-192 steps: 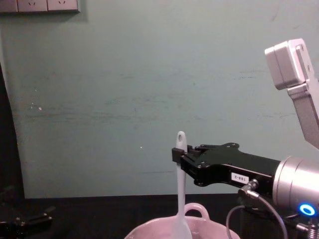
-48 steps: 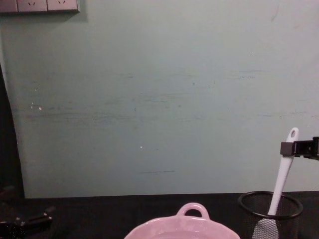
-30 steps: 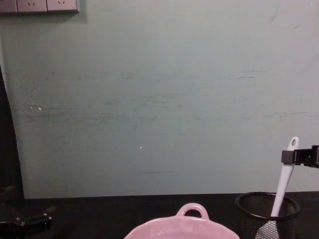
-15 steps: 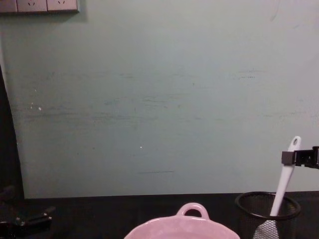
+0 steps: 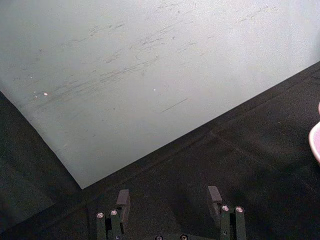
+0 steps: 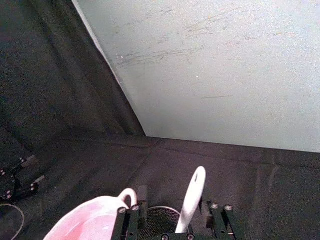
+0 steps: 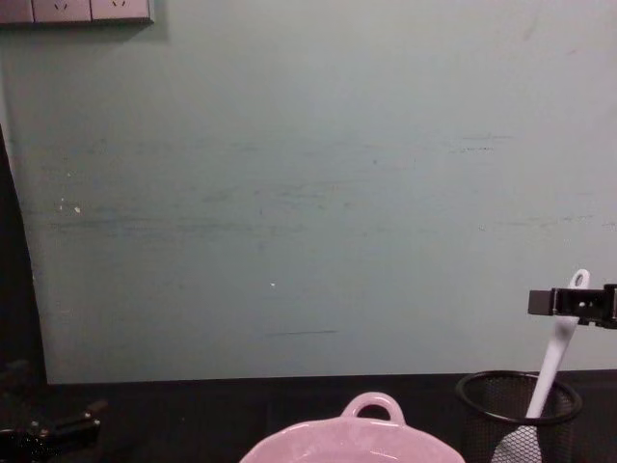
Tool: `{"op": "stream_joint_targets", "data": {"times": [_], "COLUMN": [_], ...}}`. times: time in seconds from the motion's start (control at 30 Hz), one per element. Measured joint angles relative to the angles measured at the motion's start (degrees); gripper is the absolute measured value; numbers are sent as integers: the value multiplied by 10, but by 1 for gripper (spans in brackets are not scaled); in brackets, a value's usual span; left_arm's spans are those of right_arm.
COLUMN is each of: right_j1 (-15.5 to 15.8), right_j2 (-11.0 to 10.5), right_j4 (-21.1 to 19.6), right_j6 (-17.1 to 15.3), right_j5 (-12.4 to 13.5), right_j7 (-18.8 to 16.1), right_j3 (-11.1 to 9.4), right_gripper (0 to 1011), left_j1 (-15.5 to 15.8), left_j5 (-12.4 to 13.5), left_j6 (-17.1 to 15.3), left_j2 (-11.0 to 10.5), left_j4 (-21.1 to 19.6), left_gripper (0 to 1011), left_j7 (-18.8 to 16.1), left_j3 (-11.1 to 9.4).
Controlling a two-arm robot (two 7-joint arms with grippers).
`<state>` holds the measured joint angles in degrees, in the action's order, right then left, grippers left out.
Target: Use the one hand to pick up the spoon and stir the clear water in the bowl.
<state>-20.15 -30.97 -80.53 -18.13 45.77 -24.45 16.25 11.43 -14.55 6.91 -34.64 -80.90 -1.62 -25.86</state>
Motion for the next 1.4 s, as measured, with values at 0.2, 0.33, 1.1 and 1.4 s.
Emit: {"op": "stream_joint_targets", "data": {"times": [0.2, 0.33, 1.1, 1.4], "right_j1": [0, 0, 20, 94], "right_j2": [0, 0, -28, -62], "right_j4": [0, -1, -33, -131], "right_j6": [0, 0, 79, 85], "right_j5": [0, 0, -115, -146], "right_j7": [0, 0, 69, 112], "right_j3": [0, 0, 12, -21], "right_gripper": [768, 882, 1003, 1003], "left_j1": [0, 0, 0, 0], "left_j5": [0, 0, 0, 0], "left_j6": [0, 0, 0, 0], "left_j2": [0, 0, 0, 0], "left_j4": [0, 0, 0, 0], "left_gripper": [1011, 1011, 1011, 1011], "left_j7": [0, 0, 0, 0], "left_j3": [0, 0, 0, 0]}}
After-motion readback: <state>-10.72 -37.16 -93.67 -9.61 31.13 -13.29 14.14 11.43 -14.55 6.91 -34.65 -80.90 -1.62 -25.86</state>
